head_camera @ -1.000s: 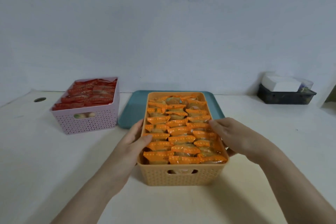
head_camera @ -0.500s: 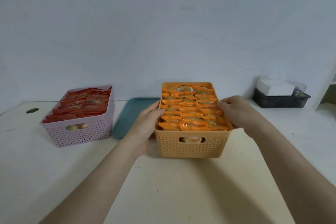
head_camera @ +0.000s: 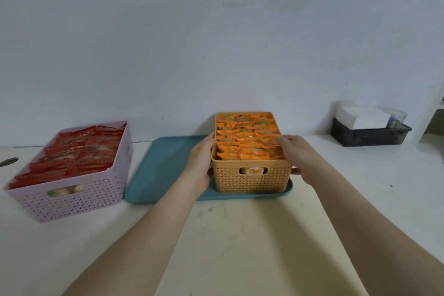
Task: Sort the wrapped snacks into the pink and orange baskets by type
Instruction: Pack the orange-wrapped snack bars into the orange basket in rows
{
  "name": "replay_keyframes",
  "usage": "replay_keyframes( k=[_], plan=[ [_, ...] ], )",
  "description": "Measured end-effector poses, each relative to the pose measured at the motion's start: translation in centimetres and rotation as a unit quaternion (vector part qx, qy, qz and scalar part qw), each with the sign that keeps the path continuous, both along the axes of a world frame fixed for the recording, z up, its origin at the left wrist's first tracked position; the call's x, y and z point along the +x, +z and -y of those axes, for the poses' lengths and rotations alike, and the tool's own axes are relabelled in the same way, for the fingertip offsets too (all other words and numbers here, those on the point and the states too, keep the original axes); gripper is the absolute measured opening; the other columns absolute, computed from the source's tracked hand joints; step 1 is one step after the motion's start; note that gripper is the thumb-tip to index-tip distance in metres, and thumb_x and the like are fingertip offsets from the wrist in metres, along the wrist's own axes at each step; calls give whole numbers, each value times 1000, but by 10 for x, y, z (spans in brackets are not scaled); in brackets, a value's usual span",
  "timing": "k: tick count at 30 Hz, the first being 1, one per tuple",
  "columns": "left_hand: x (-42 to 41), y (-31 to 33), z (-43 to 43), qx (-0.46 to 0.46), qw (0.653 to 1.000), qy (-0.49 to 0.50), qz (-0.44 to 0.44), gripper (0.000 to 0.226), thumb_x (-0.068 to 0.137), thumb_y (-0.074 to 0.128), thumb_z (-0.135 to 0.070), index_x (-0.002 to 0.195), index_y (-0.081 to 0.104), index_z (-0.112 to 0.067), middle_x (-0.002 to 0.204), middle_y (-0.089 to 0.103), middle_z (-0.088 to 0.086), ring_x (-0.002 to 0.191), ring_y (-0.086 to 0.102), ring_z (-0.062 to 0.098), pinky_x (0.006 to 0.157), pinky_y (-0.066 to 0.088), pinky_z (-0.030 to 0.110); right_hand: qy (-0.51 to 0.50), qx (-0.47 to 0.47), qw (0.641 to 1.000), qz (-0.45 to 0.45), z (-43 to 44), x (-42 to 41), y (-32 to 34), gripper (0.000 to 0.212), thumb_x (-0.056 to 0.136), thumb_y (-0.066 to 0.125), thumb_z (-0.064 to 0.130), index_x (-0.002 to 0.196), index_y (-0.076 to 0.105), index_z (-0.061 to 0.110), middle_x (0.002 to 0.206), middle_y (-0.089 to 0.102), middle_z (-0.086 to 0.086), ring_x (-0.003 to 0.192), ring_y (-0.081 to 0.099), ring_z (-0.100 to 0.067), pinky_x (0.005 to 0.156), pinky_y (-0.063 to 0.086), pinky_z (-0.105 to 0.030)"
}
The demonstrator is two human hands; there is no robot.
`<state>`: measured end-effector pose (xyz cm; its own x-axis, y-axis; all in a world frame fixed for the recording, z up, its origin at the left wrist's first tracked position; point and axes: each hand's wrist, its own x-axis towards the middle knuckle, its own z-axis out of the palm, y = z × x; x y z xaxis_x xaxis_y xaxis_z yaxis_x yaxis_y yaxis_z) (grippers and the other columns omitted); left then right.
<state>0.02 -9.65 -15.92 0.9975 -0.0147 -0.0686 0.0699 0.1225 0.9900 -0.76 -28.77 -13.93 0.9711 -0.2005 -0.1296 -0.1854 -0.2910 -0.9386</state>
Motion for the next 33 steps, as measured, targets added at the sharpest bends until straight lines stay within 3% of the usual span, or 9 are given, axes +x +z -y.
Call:
replay_keyframes(
  k=[3, 6, 12, 16, 19, 22, 25, 29, 33],
  plan=[
    [1, -5, 5, -5, 1000, -3, 14, 24, 98, 48, -38, 97, 72, -35, 93, 76, -6, 81, 72, 6, 70, 50, 29, -3, -41, 999, 19, 7, 8, -6, 33, 104, 33, 32, 107, 59, 13, 101, 69, -14, 88, 67, -27, 73, 55, -38],
    [1, -5, -3, 105, 993, 9, 45, 31, 101, 40, -33, 123, 62, -29, 121, 67, -5, 108, 62, 9, 92, 49, 34, -4, -95, 995, 27, 11, 16, -7, 39, 103, 32, 34, 105, 62, 9, 98, 70, -15, 92, 67, -31, 83, 56, -47],
    [-41, 9, -85, 399, 871, 177, 226, 35, 92, 52, -10, 124, 60, -21, 123, 59, -8, 115, 53, 11, 101, 38, 28, -80, -428, 884, 173, -4, 7, 1, 34, 101, 30, 37, 97, 50, 10, 97, 62, -11, 95, 54, -33, 68, 41, -40],
    [-64, 16, -160, 484, 782, 321, 226, 33, 88, 50, -6, 117, 63, -11, 122, 61, 9, 115, 53, 29, 97, 41, 42, 13, -391, 865, 315, -64, -24, 19, 31, 99, 40, 25, 117, 59, 9, 110, 66, -11, 109, 54, -32, 85, 44, -42],
    [-74, 13, -209, 498, 741, 409, 191, 36, 81, 51, -4, 115, 62, -6, 122, 59, 18, 115, 49, 38, 97, 41, 50, 138, -272, 897, 319, -125, -41, 20, 23, 97, 46, 20, 111, 64, 16, 105, 67, -7, 102, 58, -25, 87, 42, -31],
    [-79, 4, -247, 357, 817, 446, 79, 46, 84, 54, -8, 130, 52, -8, 130, 54, 20, 117, 50, 37, 95, 41, 42, 231, -126, 940, 218, -186, -47, 13, 34, 97, 49, 20, 127, 60, 9, 128, 63, -7, 119, 57, -20, 103, 43, -36],
    [-80, -5, -257, 105, 916, 386, -37, 40, 89, 52, -22, 127, 53, -12, 122, 62, 13, 89, 60, 19, 70, 42, 30, 274, 8, 957, 97, -231, -50, 5, 41, 99, 48, 20, 138, 48, 7, 124, 61, 1, 114, 56, -16, 106, 42, -42],
    [-83, -7, -258, 18, 930, 367, -26, 23, 93, 48, -27, 113, 55, -19, 91, 61, -6, 73, 51, 4, 59, 31, 24, 313, 83, 946, 4, -268, -47, -7, 33, 99, 44, 21, 131, 50, 16, 117, 63, 0, 100, 59, -14, 91, 52, -38],
    [-82, -9, -264, 6, 923, 385, -15, 9, 86, 52, -25, 89, 61, -23, 101, 67, 6, 75, 59, 14, 71, 47, 31, 319, 83, 944, 9, -280, -45, -15, 36, 95, 45, 16, 130, 49, 20, 127, 61, -2, 114, 59, -18, 97, 51, -39]
  ],
)
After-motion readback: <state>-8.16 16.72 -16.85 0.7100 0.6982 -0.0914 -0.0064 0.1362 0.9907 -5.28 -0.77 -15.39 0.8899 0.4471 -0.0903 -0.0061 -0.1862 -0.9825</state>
